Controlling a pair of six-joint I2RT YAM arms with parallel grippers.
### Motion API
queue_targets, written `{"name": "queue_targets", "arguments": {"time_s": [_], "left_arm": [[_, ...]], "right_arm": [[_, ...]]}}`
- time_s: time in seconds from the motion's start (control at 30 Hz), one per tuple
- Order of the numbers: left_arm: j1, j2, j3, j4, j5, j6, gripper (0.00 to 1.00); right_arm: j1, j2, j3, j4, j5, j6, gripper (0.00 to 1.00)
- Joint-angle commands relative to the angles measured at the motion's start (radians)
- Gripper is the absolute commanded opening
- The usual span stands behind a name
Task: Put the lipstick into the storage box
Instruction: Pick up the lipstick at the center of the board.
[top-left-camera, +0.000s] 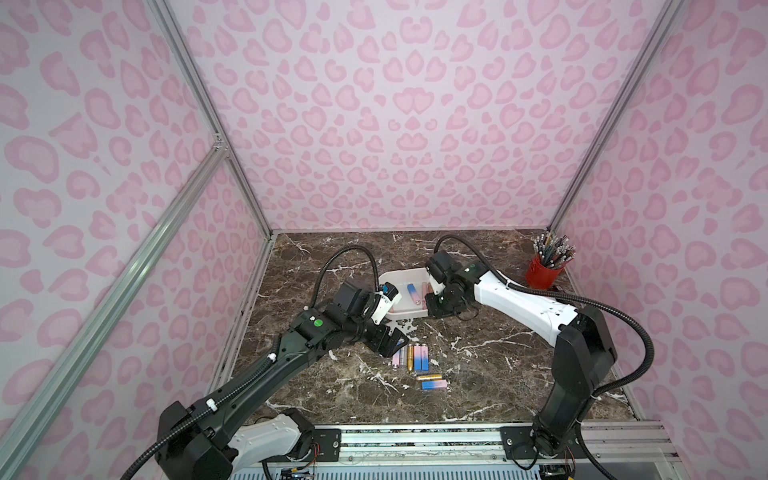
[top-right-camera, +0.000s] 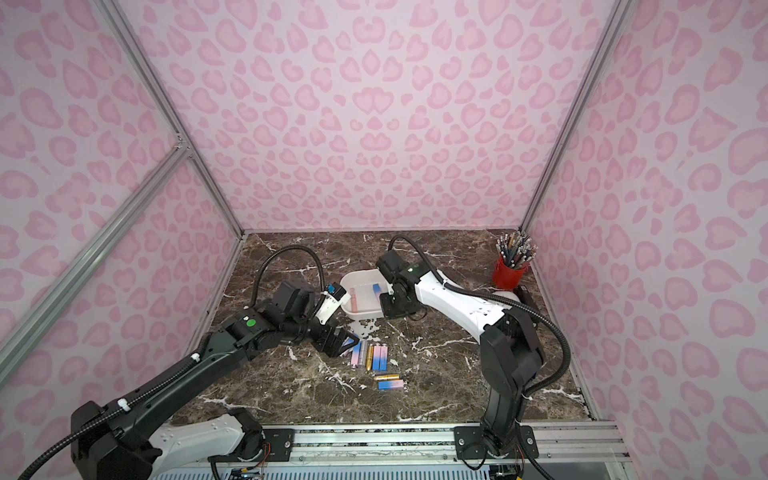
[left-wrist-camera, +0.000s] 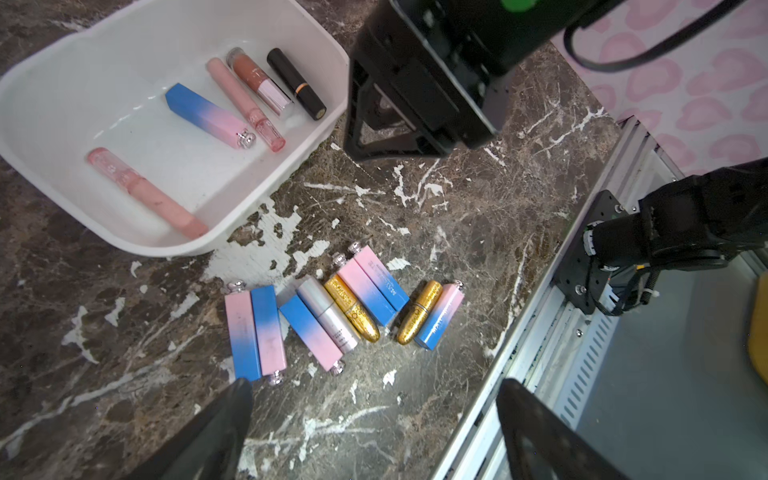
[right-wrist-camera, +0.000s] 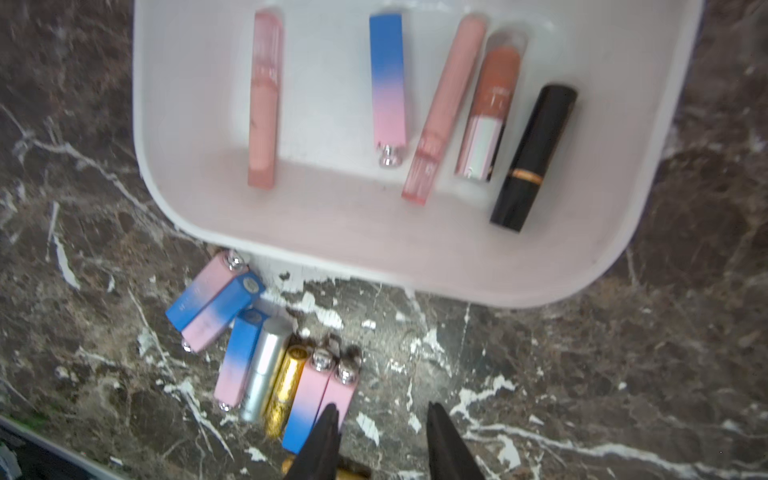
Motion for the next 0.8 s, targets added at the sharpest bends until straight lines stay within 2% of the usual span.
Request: {"name": "queue_targets", "arguments": {"time_s": [0.0, 0.17, 0.37, 0.57, 0.77], "left_arm": [[-0.002, -0.060, -0.034, 0.014, 0.038, -0.061, 0.94], [-0.003, -0.167, -0.076, -0.033, 0.022, -0.106, 0.95], [-0.012, -0.262, -0.053, -0.131, -0.031, -0.116, 0.95], [-0.017, -0.345, -0.110, -0.082, -0.002, -0.201, 0.95], [-0.019, -0.352, -0.100, -0.085, -0.014, -0.203, 0.95]], "right_arm": [[0.050, -0.057, -0.096, 0.044, 0.039, 0.090, 0.38], [0.133, -0.125, -0.235, 0.110, 0.048, 0.188, 0.37], [0.183, -0.132, -0.330, 0.190, 0.043, 0.242, 0.38], [0.202, -0.090, -0.341, 0.248, 0.028, 0.242, 0.39], [0.201, -0.020, -0.330, 0.298, 0.005, 0.233, 0.38]]}}
